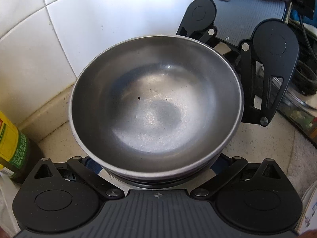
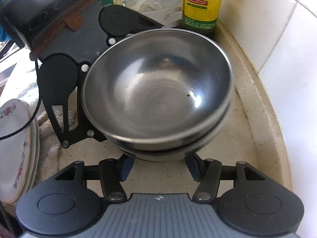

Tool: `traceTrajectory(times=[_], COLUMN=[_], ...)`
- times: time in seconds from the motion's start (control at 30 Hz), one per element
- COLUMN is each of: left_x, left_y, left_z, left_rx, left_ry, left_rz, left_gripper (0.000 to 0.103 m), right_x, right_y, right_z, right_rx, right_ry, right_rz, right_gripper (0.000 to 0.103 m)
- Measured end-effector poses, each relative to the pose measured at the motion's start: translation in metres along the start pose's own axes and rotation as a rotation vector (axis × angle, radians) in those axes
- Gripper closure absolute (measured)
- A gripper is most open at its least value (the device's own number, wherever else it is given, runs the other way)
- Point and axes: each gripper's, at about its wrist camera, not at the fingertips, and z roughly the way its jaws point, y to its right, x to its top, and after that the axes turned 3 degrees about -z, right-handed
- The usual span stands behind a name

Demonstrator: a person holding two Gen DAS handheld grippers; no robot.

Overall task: Organize plates and bowls
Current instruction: 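Grasp the steel bowl stack with both grippers from opposite rims and lift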

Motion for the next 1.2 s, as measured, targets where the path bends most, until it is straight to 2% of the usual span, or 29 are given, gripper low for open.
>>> traceTrajectory(times=[0.23,0.57,0.87,1.2], left_x=[-0.01,-0.025,-0.027,-0.023], left_y=[-0.01,0.003,0.018,0.031], left_z=[0.001,-0.009,-0.021,-0.048], left_rx=[-0.001,0.028,0.044,0.06], left_ry=[0.031,0.054,0.076,0.092], left_rz=[-0.063,-0.079,-0.057,-0.026], left_gripper=[0.0,0.0,0.0,0.0], right_x=[-0.007,-0.006,-0.001,0.009], right_y=[0.009,-0.014,-0.027,-0.044], right_z=[-0.007,-0.007,-0.008,-0.033], right_rx=[-0.05,-0.142,-0.175,-0.2], right_ry=[0.046,0.056,0.065,0.07], right_rz=[-0.032,-0.067,-0.088,-0.09], right_gripper=[0.044,0.043,0.042,0.042])
